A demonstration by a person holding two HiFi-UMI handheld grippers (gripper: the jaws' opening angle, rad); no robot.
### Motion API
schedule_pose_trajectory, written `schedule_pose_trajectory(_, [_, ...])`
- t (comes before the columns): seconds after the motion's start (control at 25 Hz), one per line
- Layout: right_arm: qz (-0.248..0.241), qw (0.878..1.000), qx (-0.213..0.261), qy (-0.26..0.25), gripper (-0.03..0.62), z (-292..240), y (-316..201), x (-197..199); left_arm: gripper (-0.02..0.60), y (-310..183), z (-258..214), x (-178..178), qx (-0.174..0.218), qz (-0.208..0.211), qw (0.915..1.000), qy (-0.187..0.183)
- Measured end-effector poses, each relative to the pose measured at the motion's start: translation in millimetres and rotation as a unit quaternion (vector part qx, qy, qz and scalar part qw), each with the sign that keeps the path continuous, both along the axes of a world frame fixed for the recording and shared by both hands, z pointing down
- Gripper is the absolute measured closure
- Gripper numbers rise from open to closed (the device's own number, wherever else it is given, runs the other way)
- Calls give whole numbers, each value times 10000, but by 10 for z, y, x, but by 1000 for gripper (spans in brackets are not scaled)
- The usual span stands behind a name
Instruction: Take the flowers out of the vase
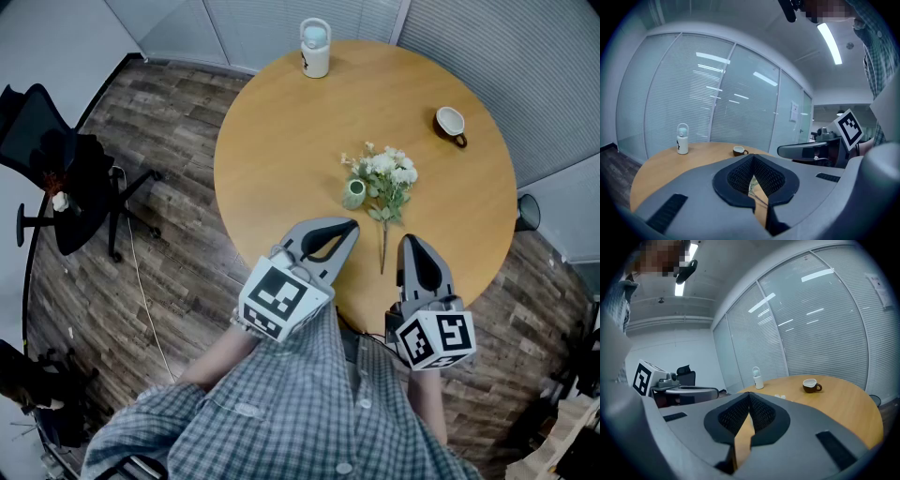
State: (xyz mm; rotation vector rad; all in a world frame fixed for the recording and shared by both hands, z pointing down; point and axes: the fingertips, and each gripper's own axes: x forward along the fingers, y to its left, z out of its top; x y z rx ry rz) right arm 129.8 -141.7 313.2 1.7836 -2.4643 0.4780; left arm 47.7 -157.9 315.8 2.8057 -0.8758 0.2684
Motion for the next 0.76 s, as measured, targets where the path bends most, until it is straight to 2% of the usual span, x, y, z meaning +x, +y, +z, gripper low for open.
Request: schedule_pose_trajectory(0.76, [-53, 10000, -74, -5, 585, 50, 31, -20, 574, 29, 14, 20, 9, 31, 10000, -26])
